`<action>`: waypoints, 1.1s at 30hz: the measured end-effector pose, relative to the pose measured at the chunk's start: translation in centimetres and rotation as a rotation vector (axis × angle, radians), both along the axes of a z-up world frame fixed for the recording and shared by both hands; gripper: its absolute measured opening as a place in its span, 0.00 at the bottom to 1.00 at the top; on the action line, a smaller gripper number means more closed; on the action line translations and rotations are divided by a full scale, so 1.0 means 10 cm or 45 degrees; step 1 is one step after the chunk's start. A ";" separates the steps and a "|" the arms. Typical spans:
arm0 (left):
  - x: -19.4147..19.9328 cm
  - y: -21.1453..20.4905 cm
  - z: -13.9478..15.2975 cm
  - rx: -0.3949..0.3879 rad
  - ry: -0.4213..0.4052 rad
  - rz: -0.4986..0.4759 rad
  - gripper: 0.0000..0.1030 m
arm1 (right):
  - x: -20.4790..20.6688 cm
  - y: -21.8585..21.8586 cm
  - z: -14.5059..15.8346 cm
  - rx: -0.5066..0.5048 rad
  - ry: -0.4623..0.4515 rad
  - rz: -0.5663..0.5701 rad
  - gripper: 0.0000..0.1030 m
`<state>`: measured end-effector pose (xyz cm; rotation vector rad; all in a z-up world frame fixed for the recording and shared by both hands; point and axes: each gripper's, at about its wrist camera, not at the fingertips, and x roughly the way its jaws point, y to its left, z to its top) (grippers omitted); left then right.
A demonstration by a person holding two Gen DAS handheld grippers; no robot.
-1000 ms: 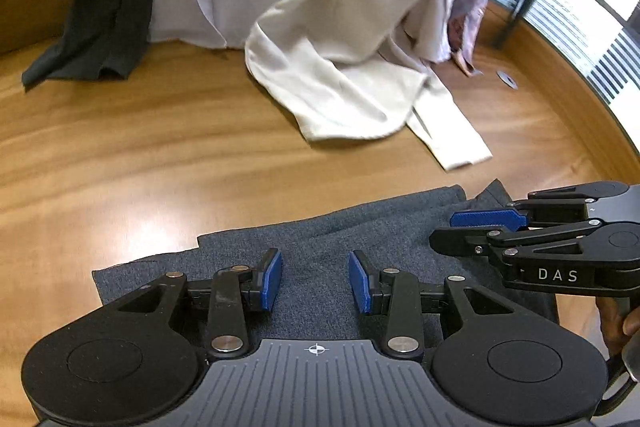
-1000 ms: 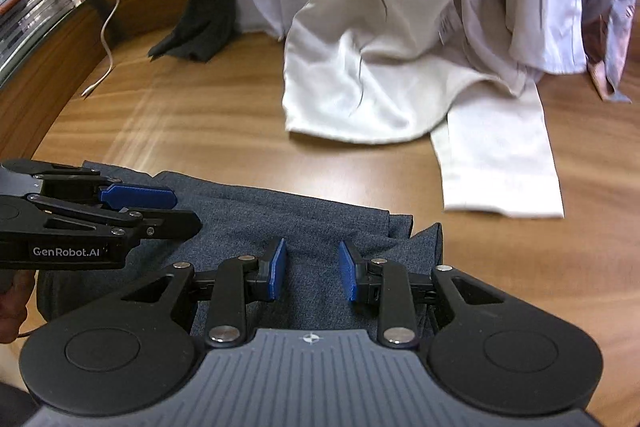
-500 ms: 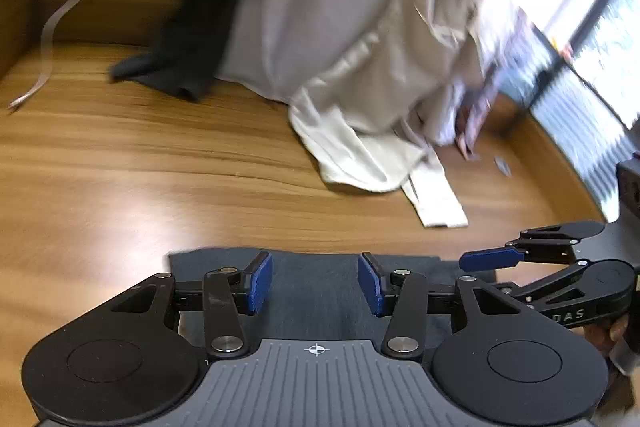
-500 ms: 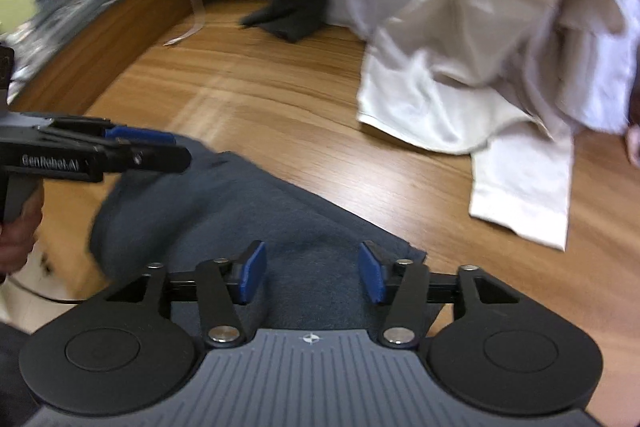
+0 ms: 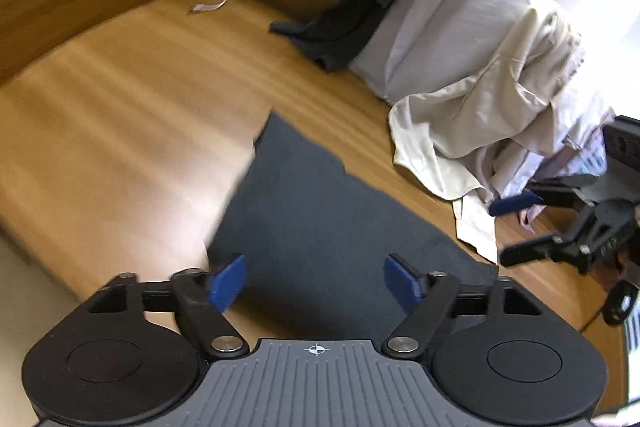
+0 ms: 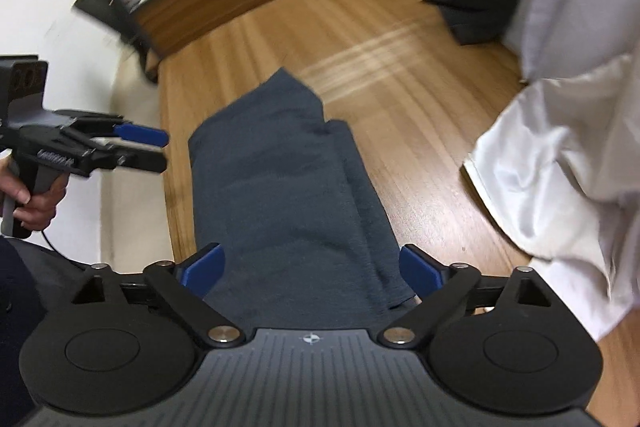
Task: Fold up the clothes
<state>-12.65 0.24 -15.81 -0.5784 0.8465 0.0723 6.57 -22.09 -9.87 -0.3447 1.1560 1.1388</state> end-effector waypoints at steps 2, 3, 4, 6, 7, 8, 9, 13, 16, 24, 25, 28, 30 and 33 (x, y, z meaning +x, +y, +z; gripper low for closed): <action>-0.07 -0.14 -0.07 -0.013 0.005 0.062 0.84 | 0.14 0.04 -0.11 0.010 0.057 0.065 0.95; -0.08 -0.21 -0.12 -0.029 0.015 0.087 0.84 | 0.20 0.06 -0.17 0.007 0.082 0.090 0.95; -0.09 -0.26 -0.16 -0.046 0.027 0.108 0.85 | 0.26 0.09 -0.23 0.002 0.104 0.112 0.95; -0.09 -0.36 -0.24 -0.081 0.046 0.150 0.85 | 0.37 0.14 -0.35 -0.004 0.154 0.146 0.95; -0.09 -0.42 -0.29 -0.098 0.056 0.172 0.85 | 0.43 0.16 -0.41 -0.004 0.185 0.155 0.96; -0.08 -0.46 -0.32 -0.110 0.065 0.189 0.85 | 0.48 0.19 -0.47 -0.005 0.215 0.164 0.96; -0.05 -0.50 -0.35 -0.116 0.072 0.201 0.85 | 0.53 0.21 -0.53 -0.006 0.244 0.165 0.96; 0.01 -0.60 -0.40 -0.103 0.077 0.281 0.85 | 0.66 0.29 -0.73 -0.014 0.331 0.173 0.98; 0.06 -0.65 -0.42 -0.089 0.085 0.309 0.85 | 0.70 0.37 -0.86 -0.021 0.376 0.193 0.98; 0.19 -0.72 -0.50 -0.072 0.092 0.249 0.83 | 0.71 0.39 -1.06 0.017 0.507 0.141 0.93; 0.20 -0.70 -0.50 -0.072 0.091 0.241 0.83 | 0.69 0.35 -1.06 0.032 0.520 0.116 0.90; 0.23 -0.61 -0.51 -0.073 0.087 0.218 0.83 | 0.58 0.21 -1.04 0.072 0.558 0.054 0.88; 0.26 -0.52 -0.50 -0.050 0.077 0.203 0.83 | 0.48 0.11 -1.03 0.094 0.579 0.024 0.88; 0.34 -0.36 -0.49 -0.019 0.059 0.166 0.81 | 0.33 0.00 -1.04 0.099 0.591 0.017 0.88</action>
